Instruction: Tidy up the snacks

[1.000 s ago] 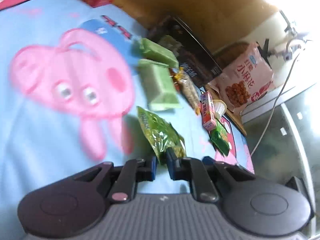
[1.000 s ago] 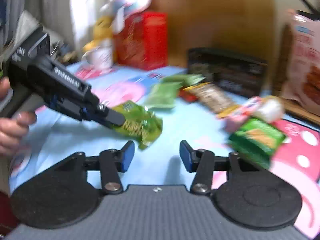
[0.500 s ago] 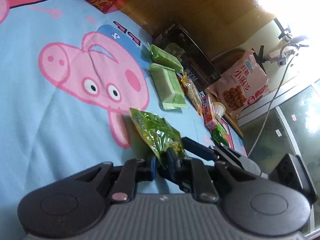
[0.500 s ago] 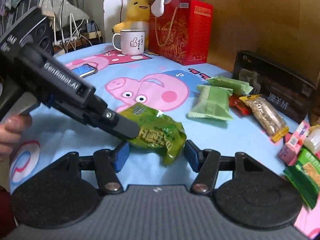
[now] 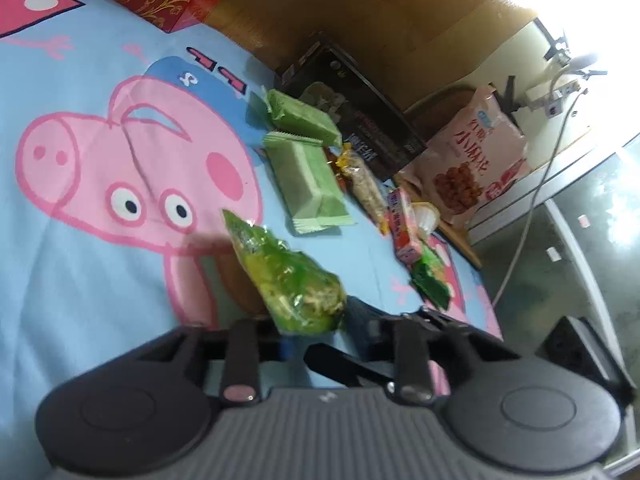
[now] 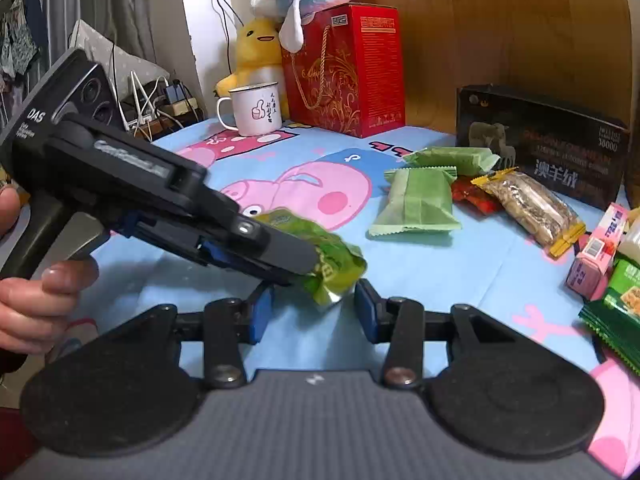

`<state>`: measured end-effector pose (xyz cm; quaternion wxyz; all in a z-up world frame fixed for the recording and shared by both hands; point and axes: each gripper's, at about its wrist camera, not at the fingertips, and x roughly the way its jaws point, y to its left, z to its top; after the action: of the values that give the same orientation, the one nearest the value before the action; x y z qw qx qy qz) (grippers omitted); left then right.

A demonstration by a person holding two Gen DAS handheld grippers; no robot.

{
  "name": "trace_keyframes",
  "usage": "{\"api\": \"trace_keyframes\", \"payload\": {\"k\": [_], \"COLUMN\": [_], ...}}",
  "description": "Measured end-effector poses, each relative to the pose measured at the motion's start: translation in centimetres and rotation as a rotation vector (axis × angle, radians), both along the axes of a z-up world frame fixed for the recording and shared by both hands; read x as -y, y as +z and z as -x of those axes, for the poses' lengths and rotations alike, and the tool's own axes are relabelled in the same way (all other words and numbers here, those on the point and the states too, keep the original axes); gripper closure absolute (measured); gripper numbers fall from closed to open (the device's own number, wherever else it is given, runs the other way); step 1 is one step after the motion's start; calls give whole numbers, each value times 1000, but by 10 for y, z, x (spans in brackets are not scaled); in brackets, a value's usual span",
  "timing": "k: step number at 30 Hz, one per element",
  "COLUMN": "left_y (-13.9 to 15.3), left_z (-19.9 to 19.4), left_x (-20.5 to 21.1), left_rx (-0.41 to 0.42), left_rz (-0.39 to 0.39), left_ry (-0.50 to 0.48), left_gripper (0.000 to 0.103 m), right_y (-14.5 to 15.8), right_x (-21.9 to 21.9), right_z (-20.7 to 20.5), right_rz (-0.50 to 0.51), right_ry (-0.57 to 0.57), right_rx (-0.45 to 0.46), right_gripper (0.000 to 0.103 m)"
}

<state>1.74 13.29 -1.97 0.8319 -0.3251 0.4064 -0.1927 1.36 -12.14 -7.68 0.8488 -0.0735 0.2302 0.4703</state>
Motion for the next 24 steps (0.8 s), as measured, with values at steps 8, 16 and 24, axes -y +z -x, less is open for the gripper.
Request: {"api": "trace_keyframes", "payload": {"k": [8,16,24], "left_y": [1,8,16], "left_z": [1,6,6], "left_x": [-17,-25,-23], "left_rx": [-4,20,52], "left_rz": [175,275,332], "left_ry": [-25,-51,-67], "left_gripper": [85,86,86], "right_y": [0,-5,-18], "right_x": [1,42,60], "right_z": [-3,-36,-55], "right_rz": [-8,-300,-526], "right_ry": [26,126,143], "right_rx": [-10,-364,-626], "right_gripper": [39,33,32]}}
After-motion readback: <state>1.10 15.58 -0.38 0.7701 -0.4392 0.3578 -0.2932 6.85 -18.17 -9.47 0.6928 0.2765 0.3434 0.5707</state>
